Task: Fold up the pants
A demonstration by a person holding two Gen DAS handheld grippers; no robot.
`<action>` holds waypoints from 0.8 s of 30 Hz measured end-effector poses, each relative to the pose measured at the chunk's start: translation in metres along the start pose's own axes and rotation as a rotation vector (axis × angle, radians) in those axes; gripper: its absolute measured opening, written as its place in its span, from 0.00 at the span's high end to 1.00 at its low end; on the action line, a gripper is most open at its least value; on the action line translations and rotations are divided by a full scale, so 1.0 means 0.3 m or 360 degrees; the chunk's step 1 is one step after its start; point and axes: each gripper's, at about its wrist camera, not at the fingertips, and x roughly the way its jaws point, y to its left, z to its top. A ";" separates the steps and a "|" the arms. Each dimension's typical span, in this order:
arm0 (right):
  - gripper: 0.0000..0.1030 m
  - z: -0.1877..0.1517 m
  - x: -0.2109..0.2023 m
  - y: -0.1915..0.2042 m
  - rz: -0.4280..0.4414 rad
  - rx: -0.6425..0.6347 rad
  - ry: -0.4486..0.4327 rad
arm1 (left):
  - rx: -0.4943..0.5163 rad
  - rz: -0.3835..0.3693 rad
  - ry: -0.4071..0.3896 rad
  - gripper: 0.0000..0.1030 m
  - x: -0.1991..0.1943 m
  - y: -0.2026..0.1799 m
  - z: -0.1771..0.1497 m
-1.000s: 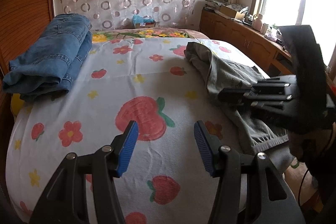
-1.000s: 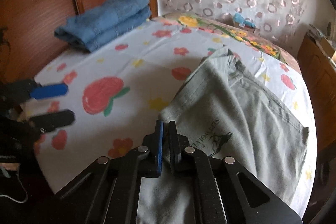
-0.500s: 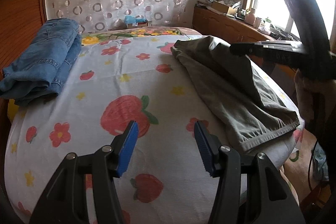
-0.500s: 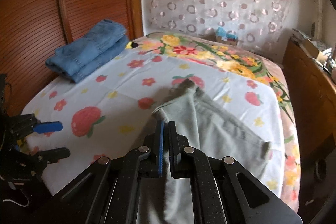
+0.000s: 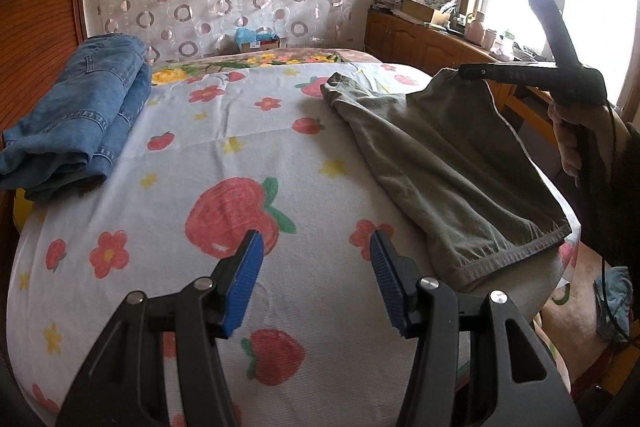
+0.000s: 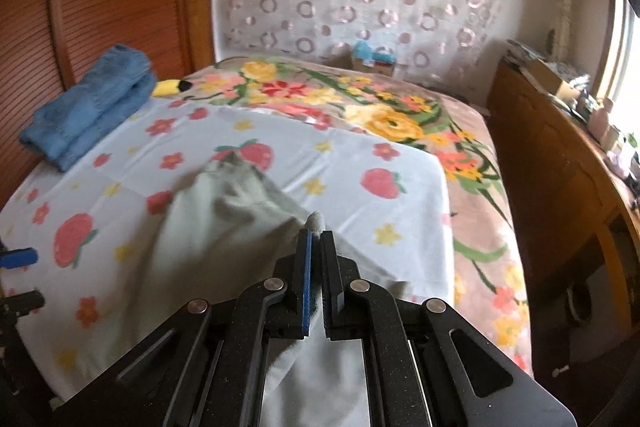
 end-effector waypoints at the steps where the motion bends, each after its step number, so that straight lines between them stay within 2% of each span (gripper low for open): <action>1: 0.98 0.001 0.002 -0.017 -0.0014 0.0009 -0.0002 | 0.0000 0.0000 0.0001 0.47 0.001 0.000 0.000; 6: 0.99 0.000 -0.009 -0.065 -0.0052 0.0034 -0.0039 | -0.0001 0.0001 0.0004 0.47 0.007 -0.001 -0.006; 13: 0.99 -0.021 0.042 -0.128 -0.0125 0.0094 0.0024 | 0.0006 -0.0001 0.0008 0.47 0.020 -0.002 -0.018; 15: 0.99 -0.036 0.070 -0.155 -0.0124 0.0142 0.0067 | 0.0008 -0.0002 0.0012 0.47 0.024 -0.002 -0.024; 20: 0.99 -0.079 0.061 -0.164 -0.0072 0.0195 0.0064 | 0.0009 -0.0001 0.0014 0.47 0.025 -0.004 -0.024; 22: 0.97 -0.089 0.044 -0.158 -0.0059 0.0202 0.0061 | 0.0011 -0.0002 0.0013 0.47 0.024 -0.004 -0.026; 24: 0.88 -0.108 0.020 -0.140 -0.0033 0.0201 0.0053 | 0.0014 -0.0006 0.0013 0.47 0.022 -0.006 -0.027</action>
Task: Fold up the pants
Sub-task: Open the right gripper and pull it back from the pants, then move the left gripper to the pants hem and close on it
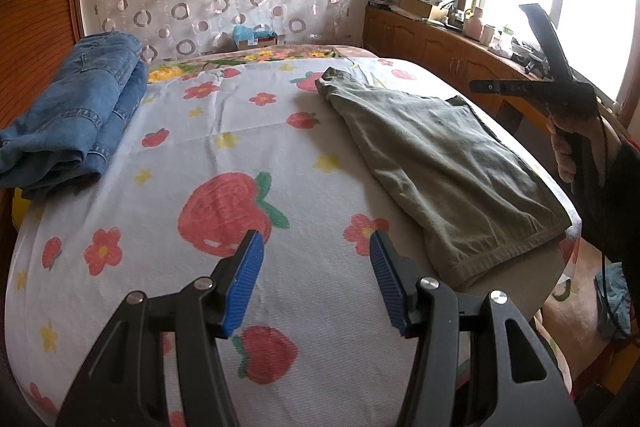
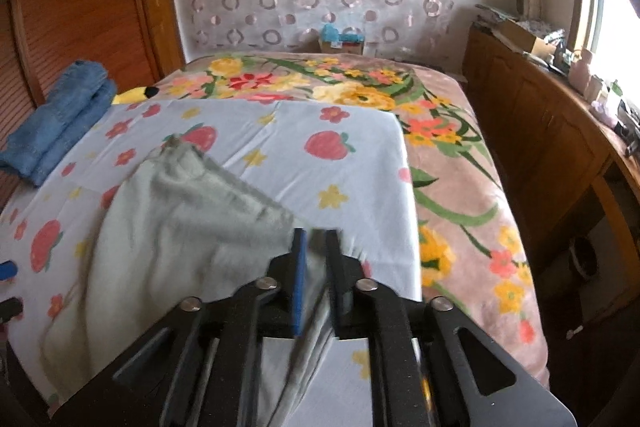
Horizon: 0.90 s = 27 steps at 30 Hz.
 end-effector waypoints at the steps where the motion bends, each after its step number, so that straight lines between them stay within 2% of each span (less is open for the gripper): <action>1: 0.86 -0.012 -0.014 0.007 0.0012 0.0002 -0.0008 | 0.0002 -0.0001 0.0001 0.47 0.000 -0.002 0.002; 3: 0.73 -0.050 -0.044 0.030 0.0038 0.0008 -0.0014 | 0.0006 -0.0008 -0.0001 0.47 -0.002 -0.006 0.002; 5: 0.67 -0.089 -0.070 0.051 0.0052 0.0013 -0.0011 | 0.0011 -0.0012 0.0001 0.47 -0.004 -0.013 0.006; 12: 0.58 -0.221 -0.150 0.143 0.0129 0.0020 0.0028 | 0.0043 -0.0019 0.0011 0.47 -0.007 -0.046 0.016; 18: 0.49 -0.307 -0.191 0.193 0.0117 0.0021 0.0040 | 0.0085 -0.0026 0.0028 0.47 0.001 -0.085 0.026; 22: 0.45 -0.343 -0.202 0.210 0.0060 0.0015 0.0062 | 0.0100 -0.0035 0.0045 0.47 0.013 -0.105 0.030; 27: 0.34 -0.375 -0.225 0.220 0.0038 0.0026 0.0078 | 0.0131 -0.0052 0.0059 0.47 0.024 -0.143 0.036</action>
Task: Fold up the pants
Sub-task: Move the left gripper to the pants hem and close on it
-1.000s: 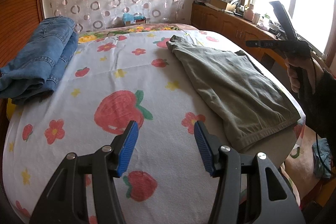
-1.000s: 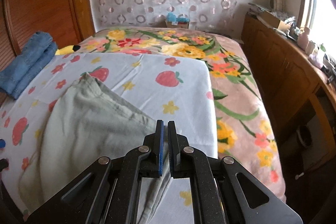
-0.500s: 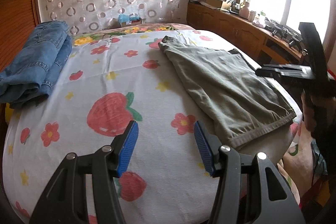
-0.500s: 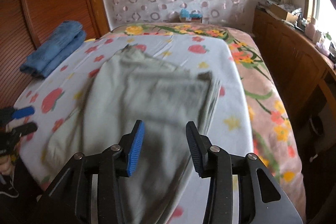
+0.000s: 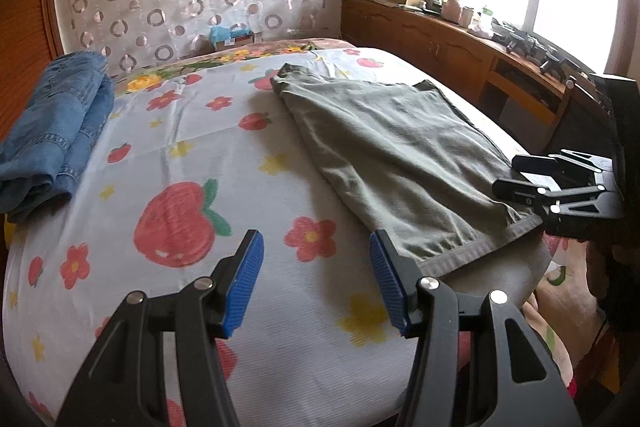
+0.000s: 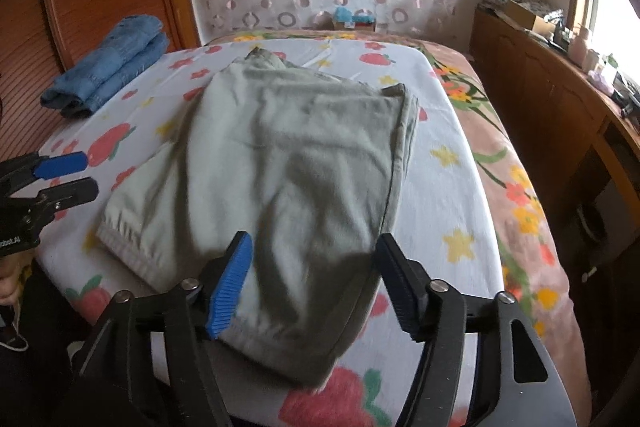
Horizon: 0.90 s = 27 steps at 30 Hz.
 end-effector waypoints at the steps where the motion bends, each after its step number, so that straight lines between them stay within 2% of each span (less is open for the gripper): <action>1: 0.34 -0.005 -0.006 0.001 -0.0007 0.0004 0.0004 | 0.0007 -0.0010 0.0005 0.47 0.003 -0.008 0.002; 9: 0.32 -0.045 -0.049 0.022 -0.0076 -0.0046 0.0006 | 0.0041 -0.0034 0.0048 0.47 0.032 -0.056 0.010; 16: 0.32 -0.083 -0.113 -0.019 -0.0033 0.0015 -0.0054 | 0.0065 -0.0113 0.0060 0.47 0.025 -0.082 0.009; 22: 0.33 -0.111 -0.124 -0.048 0.0012 0.0065 -0.0040 | 0.0067 -0.0188 0.0060 0.47 0.020 -0.086 -0.001; 27: 0.45 -0.137 -0.115 -0.052 0.0063 0.0086 -0.0008 | 0.0079 -0.0204 0.0066 0.47 0.019 -0.091 -0.010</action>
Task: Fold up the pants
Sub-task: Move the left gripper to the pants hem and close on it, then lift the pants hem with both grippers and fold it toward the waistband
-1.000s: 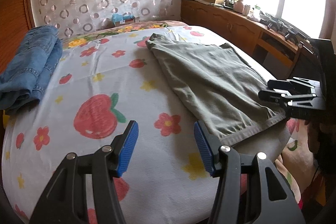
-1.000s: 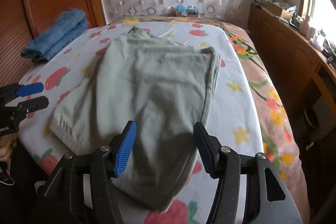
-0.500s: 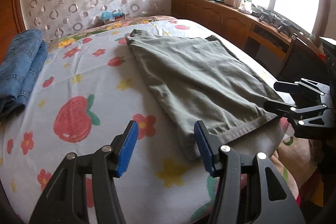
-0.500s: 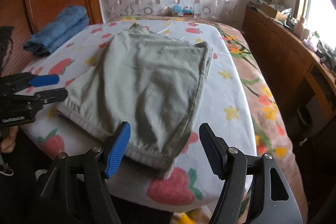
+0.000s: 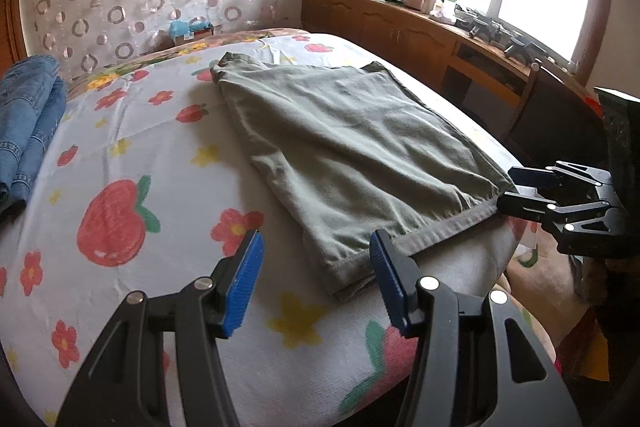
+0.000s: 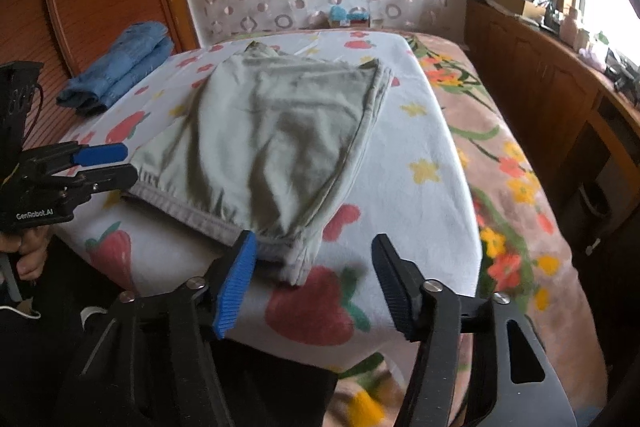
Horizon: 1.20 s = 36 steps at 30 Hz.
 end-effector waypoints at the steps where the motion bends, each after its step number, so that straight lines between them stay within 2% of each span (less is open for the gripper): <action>1: 0.46 -0.002 0.002 0.001 0.0013 0.0004 0.0003 | 0.0003 0.0004 0.0008 0.47 0.003 -0.001 -0.002; 5: 0.54 -0.006 0.008 0.011 0.0050 0.0010 0.0009 | -0.0003 0.0007 0.0048 0.47 0.026 0.005 -0.010; 12: 0.54 -0.011 0.017 0.037 0.0021 -0.0011 0.0007 | -0.0014 -0.0021 0.0050 0.48 0.027 0.011 -0.017; 14: 0.58 -0.015 0.018 0.046 0.0026 -0.0020 0.0001 | -0.0009 -0.0053 0.0053 0.54 0.026 0.005 -0.019; 17: 0.72 -0.018 0.018 0.046 0.0074 -0.0015 -0.0007 | 0.0003 -0.0101 0.0058 0.63 0.023 -0.005 -0.021; 19: 0.73 -0.020 0.019 0.045 0.0080 -0.0012 -0.0010 | 0.0006 -0.0124 0.0059 0.69 0.021 -0.011 -0.023; 21: 0.83 -0.020 0.018 0.043 0.0107 -0.0006 -0.0012 | -0.0005 -0.0156 0.0065 0.72 0.023 -0.010 -0.023; 26: 0.89 -0.019 0.018 0.039 0.0158 0.0026 -0.0023 | -0.0018 -0.0179 0.0075 0.71 0.029 -0.003 -0.019; 33: 0.91 -0.021 0.015 0.035 0.0178 0.0058 -0.0051 | -0.0012 -0.0184 0.0090 0.72 0.035 0.000 -0.011; 36: 0.92 -0.015 0.009 0.027 0.0204 0.0078 -0.0078 | -0.0026 -0.0210 0.0074 0.87 0.030 0.003 -0.009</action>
